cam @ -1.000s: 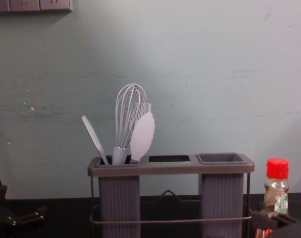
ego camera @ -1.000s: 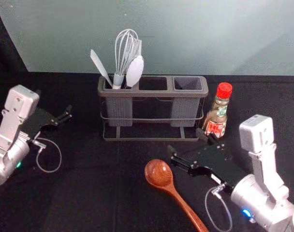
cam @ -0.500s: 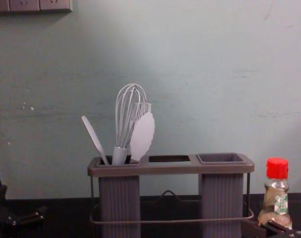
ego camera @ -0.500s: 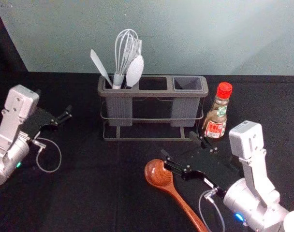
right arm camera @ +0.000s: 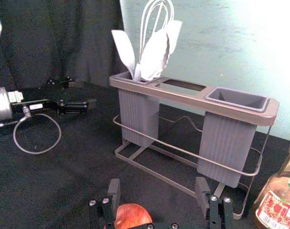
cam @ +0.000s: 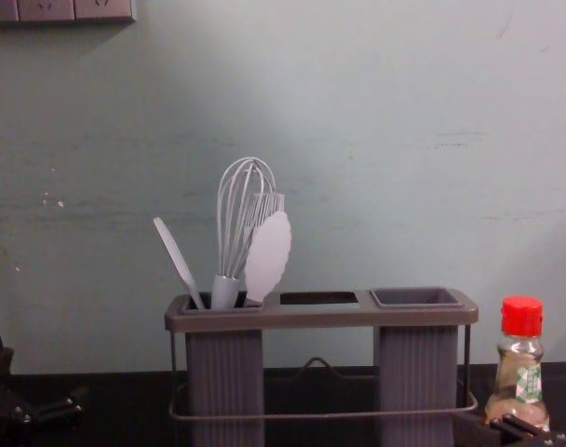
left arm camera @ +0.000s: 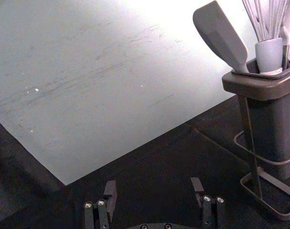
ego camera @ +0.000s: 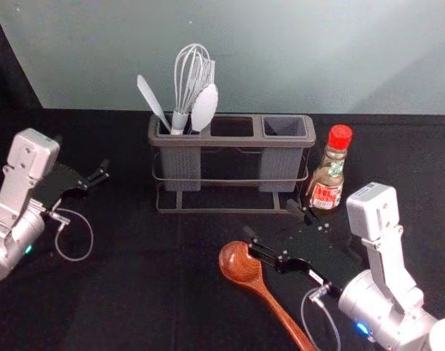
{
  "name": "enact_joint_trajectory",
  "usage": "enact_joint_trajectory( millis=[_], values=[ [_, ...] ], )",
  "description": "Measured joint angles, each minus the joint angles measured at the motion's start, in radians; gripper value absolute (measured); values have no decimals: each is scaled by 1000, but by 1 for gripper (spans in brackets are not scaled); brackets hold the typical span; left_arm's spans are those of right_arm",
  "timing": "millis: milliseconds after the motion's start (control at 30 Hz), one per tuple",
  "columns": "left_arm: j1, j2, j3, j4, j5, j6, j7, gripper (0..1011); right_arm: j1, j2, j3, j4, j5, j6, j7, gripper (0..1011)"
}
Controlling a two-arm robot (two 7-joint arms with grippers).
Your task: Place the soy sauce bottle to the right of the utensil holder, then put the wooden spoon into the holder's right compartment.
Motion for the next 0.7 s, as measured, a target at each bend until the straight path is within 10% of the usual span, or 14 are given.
enact_joint_trajectory(
  millis=[300, 700],
  values=[
    [0, 0, 0, 0, 0, 0, 0, 1011, 10, -1, -9, -3, -13, 28, 3, 1000],
    [0, 0, 0, 0, 0, 0, 0, 1011, 56, -24, -44, -61, -73, 289, -8, 1000]
  ],
)
